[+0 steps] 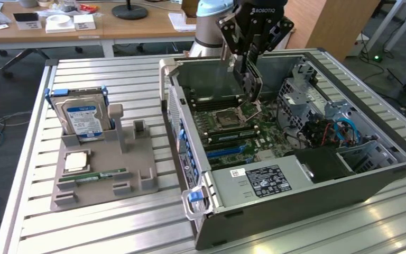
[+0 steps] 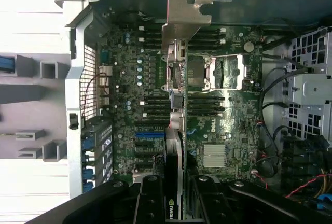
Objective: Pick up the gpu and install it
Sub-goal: 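Pick up the gpu and move the gpu toward the slot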
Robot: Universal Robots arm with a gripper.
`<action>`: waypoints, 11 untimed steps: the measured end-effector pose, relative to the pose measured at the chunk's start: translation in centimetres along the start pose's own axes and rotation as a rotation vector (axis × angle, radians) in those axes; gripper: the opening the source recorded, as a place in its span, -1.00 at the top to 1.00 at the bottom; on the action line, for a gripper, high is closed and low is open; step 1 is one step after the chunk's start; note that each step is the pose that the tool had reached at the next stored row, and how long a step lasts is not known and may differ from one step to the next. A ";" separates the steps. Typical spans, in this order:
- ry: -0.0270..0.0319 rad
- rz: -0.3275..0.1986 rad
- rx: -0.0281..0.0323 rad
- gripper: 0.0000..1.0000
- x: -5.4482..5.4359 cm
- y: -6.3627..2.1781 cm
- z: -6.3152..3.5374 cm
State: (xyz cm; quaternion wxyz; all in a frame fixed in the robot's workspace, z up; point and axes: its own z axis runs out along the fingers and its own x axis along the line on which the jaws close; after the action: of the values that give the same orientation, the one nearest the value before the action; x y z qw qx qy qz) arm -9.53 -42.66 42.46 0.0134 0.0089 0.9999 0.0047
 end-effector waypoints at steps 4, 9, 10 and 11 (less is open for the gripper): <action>0.0000 0.000 0.0001 0.47 -0.8 0.01 0.02; 0.0000 0.000 0.0001 0.47 -2.1 0.03 0.05; 0.0001 0.000 0.0000 0.47 -2.4 0.04 0.06; 0.0001 0.000 0.0000 0.47 -2.7 0.04 0.07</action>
State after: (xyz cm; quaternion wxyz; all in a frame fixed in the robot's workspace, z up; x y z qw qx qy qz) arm -6.87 -42.67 42.47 0.0134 0.0089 0.9999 0.0047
